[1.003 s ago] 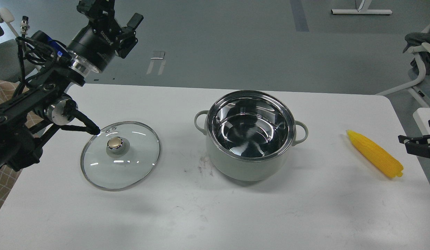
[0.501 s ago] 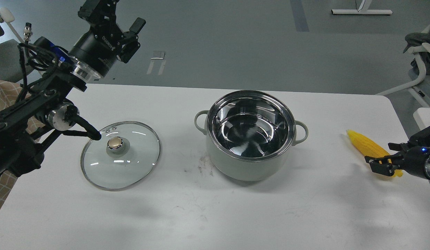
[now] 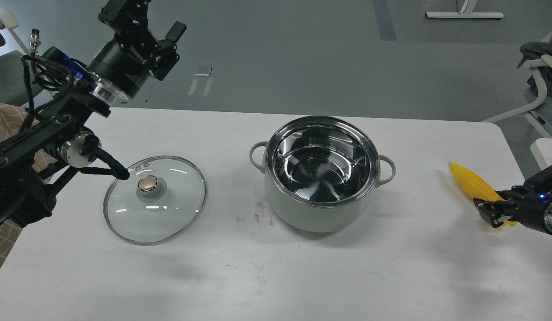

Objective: Open pot and put corn in
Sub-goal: 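Lift the corn cob up with the right gripper, then move the corn cob over the pot and lower it inside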

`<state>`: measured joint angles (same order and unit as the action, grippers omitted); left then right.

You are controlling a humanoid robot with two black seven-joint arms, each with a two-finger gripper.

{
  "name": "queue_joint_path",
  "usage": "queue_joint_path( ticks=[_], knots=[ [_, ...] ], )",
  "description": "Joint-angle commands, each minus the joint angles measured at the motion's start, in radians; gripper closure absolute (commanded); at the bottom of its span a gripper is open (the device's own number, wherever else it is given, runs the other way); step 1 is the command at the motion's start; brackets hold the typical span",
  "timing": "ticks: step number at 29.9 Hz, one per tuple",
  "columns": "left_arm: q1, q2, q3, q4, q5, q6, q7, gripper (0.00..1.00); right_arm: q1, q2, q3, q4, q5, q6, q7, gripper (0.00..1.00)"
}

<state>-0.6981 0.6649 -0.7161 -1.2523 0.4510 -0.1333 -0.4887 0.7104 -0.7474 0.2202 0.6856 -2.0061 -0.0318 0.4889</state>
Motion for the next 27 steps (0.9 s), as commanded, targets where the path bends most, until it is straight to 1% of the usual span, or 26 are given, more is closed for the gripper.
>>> queue_joint_path(
  ticks=[1, 2, 4, 6, 8, 9, 11, 14, 16, 18, 27],
  knots=[
    [0.000, 0.001, -0.002, -0.001, 0.000, 0.000, 0.000, 0.05, 0.024, -0.062, 0.010, 0.095, 0.021, -0.002, 0.000, 1.00],
    [0.000, 0.001, -0.002, -0.001, 0.000, 0.000, 0.000, 0.05, 0.040, -0.081, 0.013, 0.118, 0.029, 0.001, 0.000, 1.00],
    [0.000, 0.001, -0.002, -0.003, 0.000, 0.000, 0.000, 0.05, 0.114, -0.151, 0.011, 0.217, 0.075, 0.018, 0.000, 1.00],
    [0.000, 0.001, -0.002, -0.003, 0.000, 0.000, 0.000, 0.05, 0.186, -0.183, 0.010, 0.287, 0.107, 0.047, 0.000, 1.00],
    [0.000, 0.001, -0.002, -0.003, 0.000, 0.000, 0.000, 0.05, 0.236, -0.193, 0.010, 0.331, 0.127, 0.081, 0.000, 1.00],
    [0.000, -0.001, -0.002, -0.003, 0.000, 0.000, 0.000, 0.05, 0.285, -0.194, 0.008, 0.368, 0.148, 0.116, 0.000, 1.00],
    [0.000, 0.001, -0.002, -0.003, 0.000, 0.000, 0.000, 0.05, 0.351, -0.187, 0.005, 0.391, 0.176, 0.159, 0.000, 1.00],
    [0.000, 0.002, -0.002, -0.003, -0.002, 0.000, 0.000, 0.05, 0.437, -0.146, -0.034, 0.391, 0.196, 0.185, 0.000, 1.00],
    [0.000, 0.002, 0.000, -0.003, 0.000, 0.000, 0.000, 0.05, 0.536, -0.054, -0.115, 0.381, 0.223, 0.196, 0.000, 1.00],
    [0.003, 0.002, 0.000, -0.003, 0.000, 0.000, 0.000, 0.05, 0.589, 0.014, -0.184, 0.370, 0.254, 0.199, 0.000, 1.00],
    [0.025, 0.005, 0.000, -0.001, 0.005, 0.000, 0.000, 0.05, 0.638, 0.217, -0.343, 0.365, 0.268, 0.201, 0.000, 1.00]
  ],
)
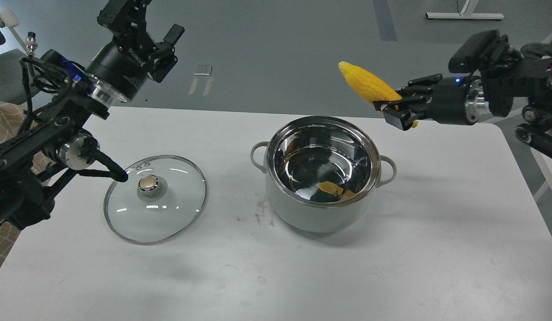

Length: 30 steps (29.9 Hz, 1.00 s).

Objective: Open pot and put corn in
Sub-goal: 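Move the corn cob over the pot and lower it inside, then release the corn cob and raise the right gripper away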

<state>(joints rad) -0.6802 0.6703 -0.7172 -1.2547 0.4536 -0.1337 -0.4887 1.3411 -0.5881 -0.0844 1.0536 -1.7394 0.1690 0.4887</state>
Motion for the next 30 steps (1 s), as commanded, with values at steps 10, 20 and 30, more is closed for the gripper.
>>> queue_joint_path(
  ticks=[10, 20, 30],
  knots=[
    [0.008, 0.003, -0.001, 0.000, 0.001, 0.000, 0.000, 0.05, 0.006, 0.252, -0.101, -0.118, 0.003, 0.000, 0.000, 1.00],
    [0.008, -0.003, -0.004, 0.001, 0.004, -0.001, 0.000, 0.05, 0.001, 0.248, -0.189, -0.116, 0.005, 0.000, 0.000, 0.94],
    [0.008, 0.002, -0.005, 0.001, 0.004, -0.001, 0.000, 0.04, 0.000, 0.254, -0.192, -0.115, 0.011, 0.000, 0.000, 0.56]
  ],
)
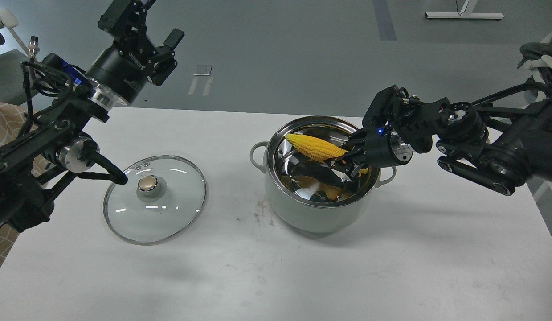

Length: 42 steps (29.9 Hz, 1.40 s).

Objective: Open pot and put corn in
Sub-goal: 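Release the corn cob and raise the right gripper away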

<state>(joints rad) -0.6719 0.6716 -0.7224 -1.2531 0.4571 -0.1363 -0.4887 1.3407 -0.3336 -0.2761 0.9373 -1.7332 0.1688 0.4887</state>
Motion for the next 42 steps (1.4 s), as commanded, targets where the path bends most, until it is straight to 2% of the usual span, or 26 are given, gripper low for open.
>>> queue_joint_path(
  ticks=[1, 2, 7, 11, 14, 15, 19, 25, 28, 29, 31, 33, 34, 35, 36, 38, 39, 42],
  knots=[
    [0.000, 0.000, 0.000, 0.000, 0.000, 0.000, 0.000, 0.04, 0.000, -0.002, 0.000, 0.003, 0.004, 0.000, 0.000, 0.47],
    [0.000, 0.000, 0.000, 0.000, 0.000, 0.000, 0.000, 0.04, 0.000, -0.002, 0.000, 0.003, 0.004, 0.000, 0.000, 0.46],
    [0.000, 0.002, 0.000, 0.000, 0.000, 0.000, 0.000, 0.04, 0.000, -0.008, 0.002, 0.012, 0.007, -0.003, 0.000, 0.23],
    [0.002, 0.003, 0.000, 0.000, 0.000, 0.000, 0.000, 0.04, 0.000, -0.024, 0.005, 0.021, 0.033, -0.005, 0.000, 0.19],
    [0.000, 0.005, 0.000, 0.000, 0.000, 0.000, 0.000, 0.04, 0.003, -0.033, 0.020, 0.026, 0.067, -0.012, 0.000, 0.05],
    [0.000, 0.005, 0.000, 0.000, 0.000, 0.001, 0.000, 0.04, 0.005, -0.035, 0.026, 0.025, 0.079, -0.014, 0.000, 0.04],
    [0.000, 0.005, 0.000, 0.000, -0.002, -0.006, 0.000, 0.02, 0.021, -0.074, 0.127, 0.015, 0.207, -0.020, 0.000, 0.00],
    [-0.018, -0.001, 0.000, 0.027, 0.000, -0.006, 0.000, 0.02, 0.041, -0.165, 0.282, 0.003, 0.349, -0.022, 0.000, 0.00],
    [-0.058, -0.003, 0.008, 0.084, 0.003, -0.020, 0.000, 0.02, 0.031, -0.177, 0.380, -0.074, 0.420, -0.031, 0.000, 0.00],
    [-0.078, -0.009, 0.011, 0.119, 0.002, -0.028, 0.000, 0.02, 0.014, -0.170, 0.420, -0.145, 0.455, -0.050, 0.000, 0.00],
    [-0.098, -0.027, 0.000, 0.182, 0.000, -0.049, 0.041, 0.02, -0.009, -0.119, 0.488, -0.259, 0.523, -0.090, 0.000, 0.00],
    [-0.145, -0.108, 0.000, 0.285, -0.012, -0.112, 0.116, 0.02, -0.053, -0.038, 0.555, -0.383, 0.657, -0.095, 0.000, 0.00],
    [-0.146, -0.109, 0.000, 0.285, -0.012, -0.112, 0.116, 0.02, -0.054, -0.038, 0.555, -0.384, 0.658, -0.095, 0.000, 0.00],
    [-0.169, -0.147, -0.002, 0.349, -0.017, -0.164, 0.131, 0.02, -0.075, -0.022, 0.567, -0.409, 0.719, -0.088, 0.000, 0.00],
    [-0.178, -0.185, -0.002, 0.415, -0.017, -0.216, 0.128, 0.02, -0.086, -0.019, 0.574, -0.419, 0.785, -0.078, 0.000, 0.00],
    [-0.184, -0.239, -0.003, 0.495, -0.018, -0.265, 0.119, 0.02, -0.101, -0.015, 0.577, -0.411, 0.922, -0.058, 0.000, 0.00],
    [-0.190, -0.266, -0.003, 0.533, -0.017, -0.282, 0.104, 0.02, -0.124, -0.012, 0.583, -0.402, 1.043, -0.043, 0.000, 0.00],
    [-0.193, -0.294, -0.003, 0.555, -0.018, -0.290, 0.064, 0.02, -0.156, 0.007, 0.597, -0.402, 1.213, -0.011, 0.000, 0.00]
  ],
)
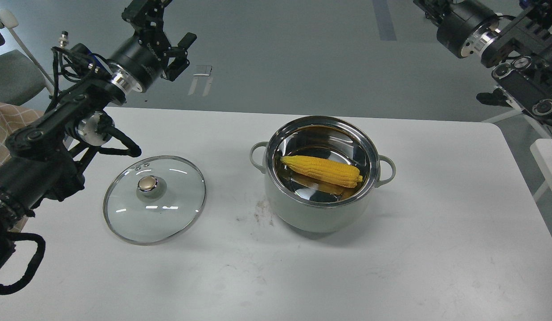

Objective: Open pot and put corn in
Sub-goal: 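Release the corn cob and raise the right gripper away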

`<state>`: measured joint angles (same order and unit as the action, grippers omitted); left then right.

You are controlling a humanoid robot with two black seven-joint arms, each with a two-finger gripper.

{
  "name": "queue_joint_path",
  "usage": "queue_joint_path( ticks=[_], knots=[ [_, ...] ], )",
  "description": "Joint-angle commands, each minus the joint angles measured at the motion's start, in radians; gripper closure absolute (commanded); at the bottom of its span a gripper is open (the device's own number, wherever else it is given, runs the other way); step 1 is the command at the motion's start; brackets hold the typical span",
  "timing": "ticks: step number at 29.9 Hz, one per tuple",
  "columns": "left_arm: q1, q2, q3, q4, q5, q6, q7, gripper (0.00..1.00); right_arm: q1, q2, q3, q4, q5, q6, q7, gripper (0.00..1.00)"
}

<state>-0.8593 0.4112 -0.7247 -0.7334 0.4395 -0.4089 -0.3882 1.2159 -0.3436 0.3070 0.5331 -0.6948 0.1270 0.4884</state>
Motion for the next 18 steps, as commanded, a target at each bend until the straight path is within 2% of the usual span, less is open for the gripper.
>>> queue_joint_path(
  ticks=[1, 7, 11, 18],
  knots=[
    [-0.006, -0.038, -0.001, 0.035, -0.001, -0.024, -0.053, 0.02, -0.044, 0.027, 0.018, 0.002, 0.258, 0.057, 0.000, 0.00],
    [0.009, -0.104, -0.002, 0.029, -0.005, -0.059, -0.057, 0.02, -0.134, 0.044, 0.108, 0.005, 0.442, 0.161, 0.000, 0.00],
    [0.042, -0.132, -0.021, 0.035, -0.005, -0.059, -0.052, 0.02, -0.251, 0.081, 0.244, 0.050, 0.437, 0.164, 0.000, 0.00],
    [0.072, -0.141, -0.022, 0.037, -0.002, -0.080, -0.051, 0.02, -0.306, 0.071, 0.277, 0.094, 0.437, 0.166, 0.000, 0.00]
  ],
)
